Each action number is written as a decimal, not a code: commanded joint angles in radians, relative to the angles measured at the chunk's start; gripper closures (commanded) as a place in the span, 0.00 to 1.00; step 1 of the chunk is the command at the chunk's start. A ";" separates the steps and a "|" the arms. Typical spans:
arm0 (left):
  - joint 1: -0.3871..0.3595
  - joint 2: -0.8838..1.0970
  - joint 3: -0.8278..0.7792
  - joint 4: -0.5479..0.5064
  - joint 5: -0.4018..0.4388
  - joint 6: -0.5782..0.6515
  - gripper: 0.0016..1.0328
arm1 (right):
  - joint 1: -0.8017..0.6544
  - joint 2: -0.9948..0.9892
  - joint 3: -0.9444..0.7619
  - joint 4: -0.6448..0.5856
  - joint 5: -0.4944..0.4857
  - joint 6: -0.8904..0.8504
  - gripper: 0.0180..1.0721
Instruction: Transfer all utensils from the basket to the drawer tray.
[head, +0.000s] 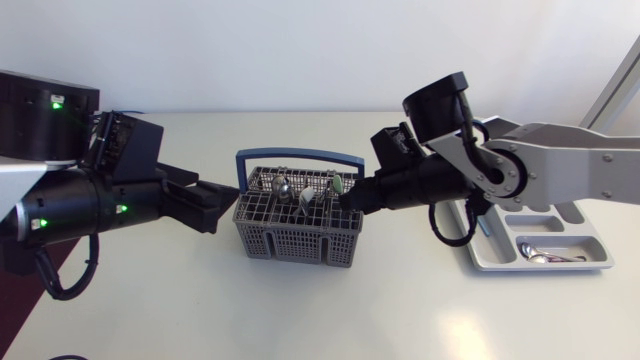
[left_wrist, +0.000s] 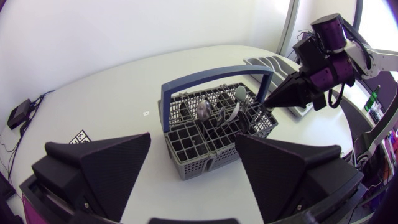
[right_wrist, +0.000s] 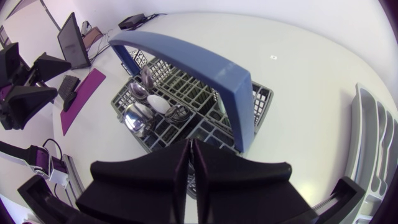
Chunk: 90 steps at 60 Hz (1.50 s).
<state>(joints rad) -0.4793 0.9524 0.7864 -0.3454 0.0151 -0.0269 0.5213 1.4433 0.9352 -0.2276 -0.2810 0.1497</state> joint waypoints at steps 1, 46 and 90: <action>-0.004 0.013 -0.001 0.003 0.009 -0.022 0.07 | -0.009 -0.046 0.025 -0.021 -0.017 0.001 0.95; -0.002 0.008 0.013 -0.007 0.034 -0.022 0.07 | -0.257 -0.409 0.086 -0.231 -0.218 0.045 0.95; -0.039 0.129 0.159 -0.127 0.071 -0.039 0.07 | -0.989 -0.351 -0.157 -0.237 -0.026 -0.524 0.94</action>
<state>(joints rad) -0.5121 1.0512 0.8978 -0.4561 0.0681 -0.0341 -0.4286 1.0657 0.8131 -0.4938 -0.3248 -0.2890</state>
